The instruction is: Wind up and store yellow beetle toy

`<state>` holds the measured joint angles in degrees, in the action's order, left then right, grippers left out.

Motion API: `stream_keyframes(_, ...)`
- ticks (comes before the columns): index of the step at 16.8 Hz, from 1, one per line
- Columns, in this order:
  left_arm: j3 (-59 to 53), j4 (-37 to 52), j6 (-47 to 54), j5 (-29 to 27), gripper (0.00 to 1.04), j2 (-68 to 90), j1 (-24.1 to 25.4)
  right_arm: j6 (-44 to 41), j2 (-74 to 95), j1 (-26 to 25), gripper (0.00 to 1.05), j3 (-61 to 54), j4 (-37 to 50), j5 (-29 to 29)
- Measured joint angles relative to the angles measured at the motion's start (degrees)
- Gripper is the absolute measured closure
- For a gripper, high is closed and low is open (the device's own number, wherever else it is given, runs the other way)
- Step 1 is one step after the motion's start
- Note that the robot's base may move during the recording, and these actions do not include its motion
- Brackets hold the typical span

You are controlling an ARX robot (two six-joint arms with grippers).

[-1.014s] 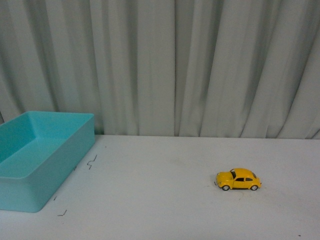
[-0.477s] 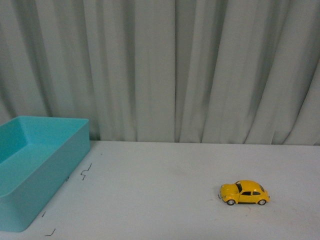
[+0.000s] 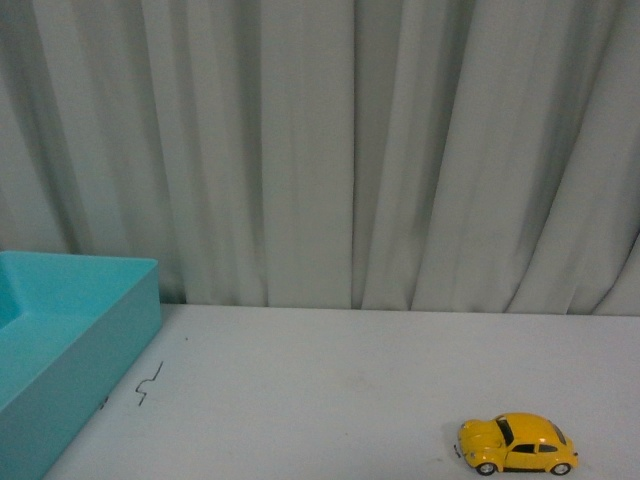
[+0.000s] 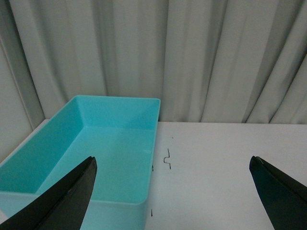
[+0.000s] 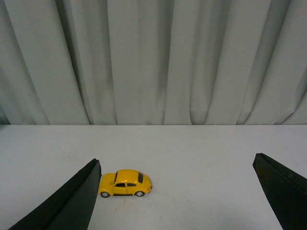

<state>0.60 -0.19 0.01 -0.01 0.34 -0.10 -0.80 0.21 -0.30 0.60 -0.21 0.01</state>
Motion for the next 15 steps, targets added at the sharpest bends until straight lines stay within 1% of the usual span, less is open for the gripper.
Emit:
stream_keyframes(13, 0.0, 0.0, 0.0, 0.0, 0.07, 0.0, 0.0, 0.0, 0.0, 0.0, 0.07, 0.0, -0.1, 0.0)
stream_keyframes(14, 0.0, 0.0, 0.0, 0.0, 0.07, 0.0, 0.0, 1.8, 0.3, 0.1, 0.07, 0.4, -2.1, -1.0)
stream_keyframes(15, 0.0, 0.0, 0.0, 0.0, 0.07, 0.0, 0.0, 6.7, 4.6, 2.0, 0.07, 0.4, 1.7, -1.3)
